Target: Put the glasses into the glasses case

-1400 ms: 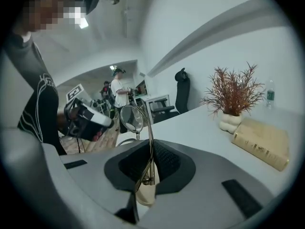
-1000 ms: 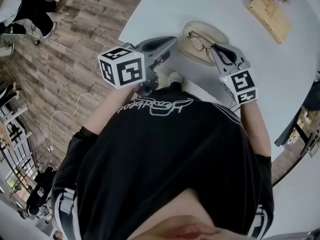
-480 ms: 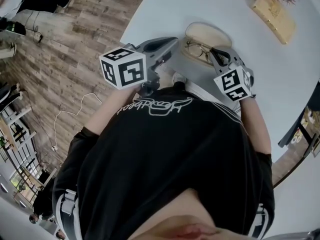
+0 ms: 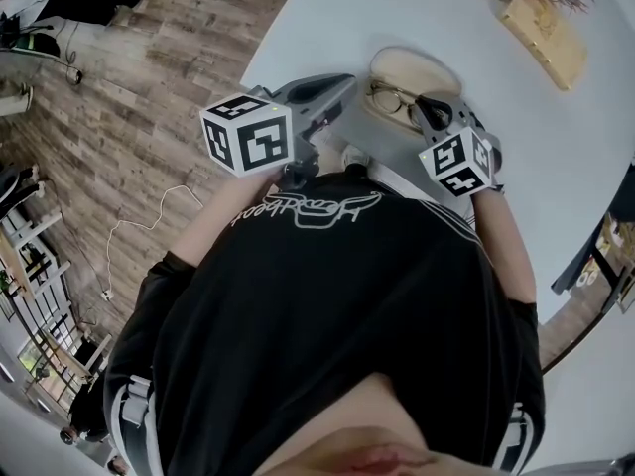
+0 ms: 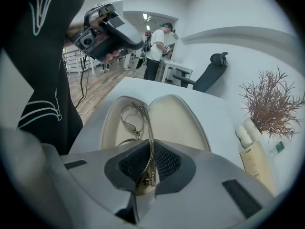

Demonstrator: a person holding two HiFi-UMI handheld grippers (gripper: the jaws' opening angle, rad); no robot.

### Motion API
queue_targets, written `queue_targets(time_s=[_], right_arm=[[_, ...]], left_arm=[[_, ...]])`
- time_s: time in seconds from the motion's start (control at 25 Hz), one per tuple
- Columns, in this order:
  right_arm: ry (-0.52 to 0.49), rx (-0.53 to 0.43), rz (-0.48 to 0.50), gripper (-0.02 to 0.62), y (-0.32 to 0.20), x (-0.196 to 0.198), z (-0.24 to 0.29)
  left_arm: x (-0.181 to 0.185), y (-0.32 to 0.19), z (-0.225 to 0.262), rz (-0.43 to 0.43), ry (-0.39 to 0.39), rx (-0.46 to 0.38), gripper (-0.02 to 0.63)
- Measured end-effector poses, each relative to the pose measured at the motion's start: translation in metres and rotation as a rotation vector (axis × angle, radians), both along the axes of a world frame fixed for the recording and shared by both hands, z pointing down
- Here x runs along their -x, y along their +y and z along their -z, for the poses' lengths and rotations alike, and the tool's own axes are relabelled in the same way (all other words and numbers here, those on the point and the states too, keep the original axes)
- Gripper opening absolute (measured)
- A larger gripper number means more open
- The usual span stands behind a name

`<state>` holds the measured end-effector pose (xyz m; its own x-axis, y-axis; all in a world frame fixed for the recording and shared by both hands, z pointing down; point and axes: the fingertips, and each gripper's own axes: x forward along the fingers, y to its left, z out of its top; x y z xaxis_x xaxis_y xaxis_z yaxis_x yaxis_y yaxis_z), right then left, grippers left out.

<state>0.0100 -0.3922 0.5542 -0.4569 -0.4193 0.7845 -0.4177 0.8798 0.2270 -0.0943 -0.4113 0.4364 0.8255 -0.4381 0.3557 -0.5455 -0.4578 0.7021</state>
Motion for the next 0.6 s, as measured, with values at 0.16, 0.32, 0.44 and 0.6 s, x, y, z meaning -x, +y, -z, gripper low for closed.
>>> queue_targets(time_s=[0.16,0.32,0.44,0.6], right_arm=[[0.019,-0.002,0.010,0.028,0.000,0.001,-0.002],[0.021,0.016,0.012,0.028,0.000,0.000,-0.003],[0.005,0.038,0.005,0.028,0.001,0.001,-0.002],[-0.008,0.056,0.005,0.029,0.000,0.001,-0.002]], left_arm=[[0.001,0.003,0.001,0.001,-0.002,-0.004,0.006],[0.004,0.005,0.002,0.011,-0.003,-0.008,0.006],[0.005,0.009,0.006,0.015,-0.003,-0.013,0.006],[0.003,0.011,0.008,0.018,-0.002,-0.015,0.006]])
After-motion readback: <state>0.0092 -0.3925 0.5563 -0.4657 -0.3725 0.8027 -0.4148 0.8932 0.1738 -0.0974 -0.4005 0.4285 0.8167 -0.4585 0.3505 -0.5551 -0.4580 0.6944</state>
